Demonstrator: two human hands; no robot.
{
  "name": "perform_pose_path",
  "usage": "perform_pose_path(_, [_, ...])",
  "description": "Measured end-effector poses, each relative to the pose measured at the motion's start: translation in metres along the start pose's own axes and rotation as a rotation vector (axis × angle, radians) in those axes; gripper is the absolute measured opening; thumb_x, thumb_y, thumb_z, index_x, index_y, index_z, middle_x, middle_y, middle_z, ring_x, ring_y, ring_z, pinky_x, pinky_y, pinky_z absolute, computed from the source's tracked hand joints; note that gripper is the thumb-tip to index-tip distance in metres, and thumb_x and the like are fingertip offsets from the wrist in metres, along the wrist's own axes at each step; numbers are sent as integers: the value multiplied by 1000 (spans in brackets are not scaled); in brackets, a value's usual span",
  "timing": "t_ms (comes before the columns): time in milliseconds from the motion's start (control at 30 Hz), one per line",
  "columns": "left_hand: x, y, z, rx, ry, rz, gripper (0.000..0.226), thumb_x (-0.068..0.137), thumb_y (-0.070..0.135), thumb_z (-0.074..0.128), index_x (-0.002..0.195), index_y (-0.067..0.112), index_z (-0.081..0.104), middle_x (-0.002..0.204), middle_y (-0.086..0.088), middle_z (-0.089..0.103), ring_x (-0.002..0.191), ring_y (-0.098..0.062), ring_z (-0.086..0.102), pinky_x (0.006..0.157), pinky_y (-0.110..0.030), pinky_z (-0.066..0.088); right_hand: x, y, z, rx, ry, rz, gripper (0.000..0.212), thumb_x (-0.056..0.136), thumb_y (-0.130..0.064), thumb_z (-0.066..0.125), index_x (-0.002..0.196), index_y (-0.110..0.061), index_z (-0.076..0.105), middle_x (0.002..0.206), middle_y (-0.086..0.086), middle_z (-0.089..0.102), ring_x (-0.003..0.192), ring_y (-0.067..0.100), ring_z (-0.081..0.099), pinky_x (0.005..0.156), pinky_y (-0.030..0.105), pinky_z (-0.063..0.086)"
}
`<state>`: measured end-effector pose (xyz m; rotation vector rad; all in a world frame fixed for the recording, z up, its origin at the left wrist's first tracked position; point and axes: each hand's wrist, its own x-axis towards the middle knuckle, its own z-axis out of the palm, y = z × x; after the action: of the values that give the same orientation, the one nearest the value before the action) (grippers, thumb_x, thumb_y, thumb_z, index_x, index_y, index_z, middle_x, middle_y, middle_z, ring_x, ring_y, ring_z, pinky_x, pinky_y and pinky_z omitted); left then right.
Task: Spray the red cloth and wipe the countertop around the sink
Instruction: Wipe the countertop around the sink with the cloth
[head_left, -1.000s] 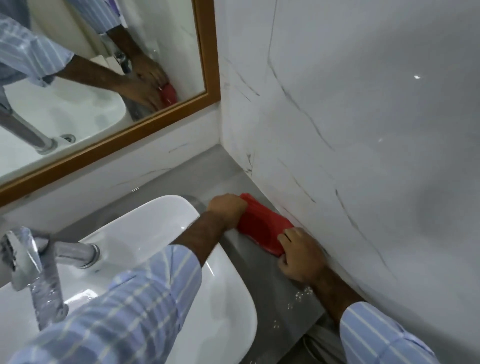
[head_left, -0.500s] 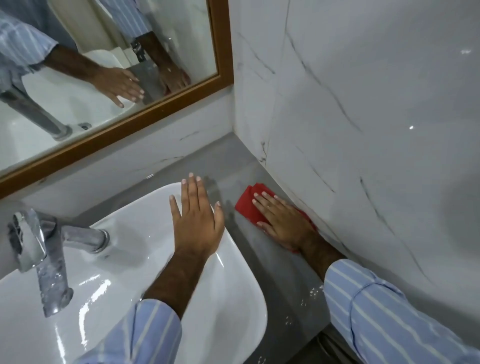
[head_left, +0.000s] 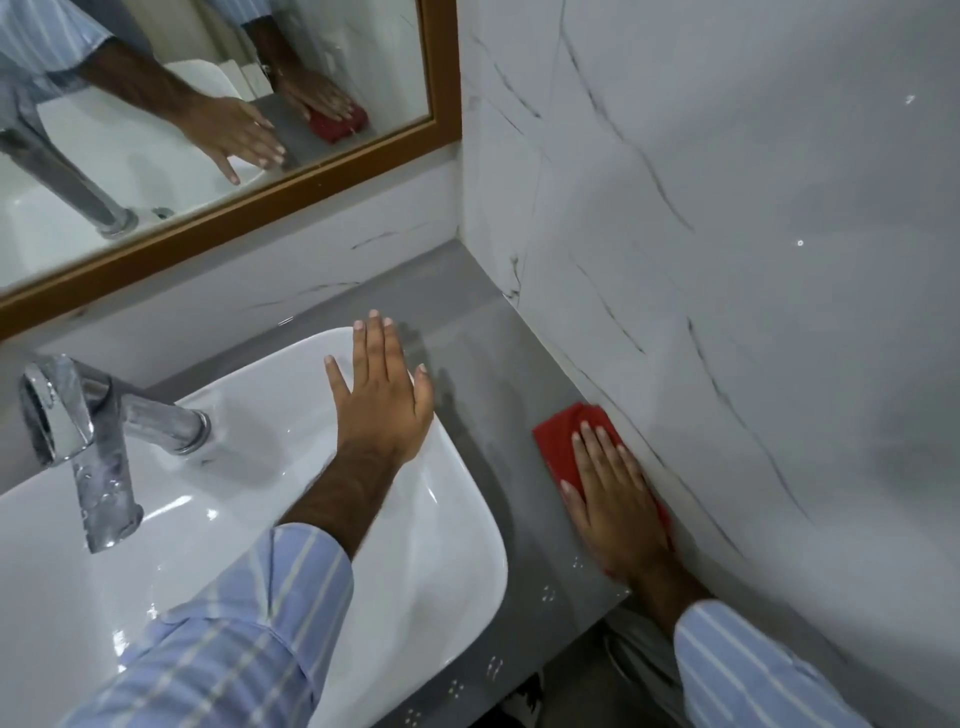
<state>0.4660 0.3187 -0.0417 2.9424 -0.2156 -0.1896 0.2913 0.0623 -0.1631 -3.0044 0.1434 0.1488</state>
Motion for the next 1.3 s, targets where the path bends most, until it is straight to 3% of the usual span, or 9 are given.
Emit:
perform_pose_path(200, [4, -1, 3, 9, -7, -14, 69, 113, 40, 25, 171, 10, 3, 182, -7, -4, 169, -24, -5, 134, -63, 4, 66, -11, -7, 12, 22, -69, 69, 109, -45, 37, 165, -9, 20, 173, 11, 22, 161, 25, 20, 131, 44, 20])
perform_pose_path(467, [0, -1, 1, -34, -7, -15, 68, 113, 38, 27, 170, 8, 5, 182, -7, -3, 169, -24, -4, 134, -65, 4, -66, -1, 13, 14, 28, 28, 72, 107, -47, 34, 166, -10, 15, 175, 10, 17, 163, 25, 9, 131, 49, 18])
perform_pose_path(667, [3, -4, 3, -26, -38, 3, 71, 112, 42, 27, 170, 7, 4, 182, -9, -2, 169, -25, -3, 133, -66, 4, -19, -52, -2, 33, 62, 293, 69, 109, -41, 32, 164, -2, 18, 172, 20, 22, 160, 34, 19, 130, 51, 18])
perform_pose_path(800, [-5, -4, -7, -29, -84, 26, 77, 112, 54, 21, 170, 9, -1, 182, -7, -7, 168, -23, -8, 136, -61, 1, -49, -75, 15, 29, 57, 63, 69, 110, -46, 30, 166, -9, 12, 175, 11, 11, 163, 26, 8, 133, 43, 2])
perform_pose_path(867, [-34, -5, -9, -80, -112, 53, 80, 111, 59, 21, 170, 10, -3, 182, -4, -9, 168, -22, -9, 136, -58, 0, -74, -62, 19, 53, 41, -73, 70, 110, -52, 31, 167, -18, 9, 175, 1, 6, 162, 17, -1, 131, 34, -7])
perform_pose_path(933, [-93, -17, -7, -170, -147, 80, 81, 111, 61, 22, 170, 12, -4, 181, -2, -9, 168, -20, -9, 137, -55, 1, -86, -43, 16, 38, 4, -154, 72, 109, -55, 32, 167, -21, 9, 176, -1, 8, 162, 15, -1, 132, 40, 3])
perform_pose_path(1033, [-194, -64, -3, -273, -198, 60, 91, 99, 71, 11, 171, 16, -3, 181, 1, -10, 168, -17, -10, 135, -44, -3, -87, -37, 11, 25, 51, 48, 69, 107, -46, 34, 165, -10, 21, 173, 12, 22, 161, 28, 17, 130, 51, 20])
perform_pose_path(1167, [-282, -149, -8, -280, -264, -145, 100, 90, 74, 9, 171, 17, 3, 181, 2, -4, 168, -15, -5, 139, -44, 2, -101, -98, 13, 73, 141, 322, 69, 107, -41, 32, 163, -1, 22, 171, 21, 25, 159, 37, 21, 129, 54, 21])
perform_pose_path(1300, [-316, -209, -20, -148, -175, -173, 87, 101, 67, 17, 170, 13, 19, 181, -1, 13, 168, -17, 7, 138, -43, 9, -137, -151, 30, 37, 73, 80, 71, 107, -48, 27, 163, -4, 24, 172, 17, 22, 161, 33, 17, 130, 51, 20])
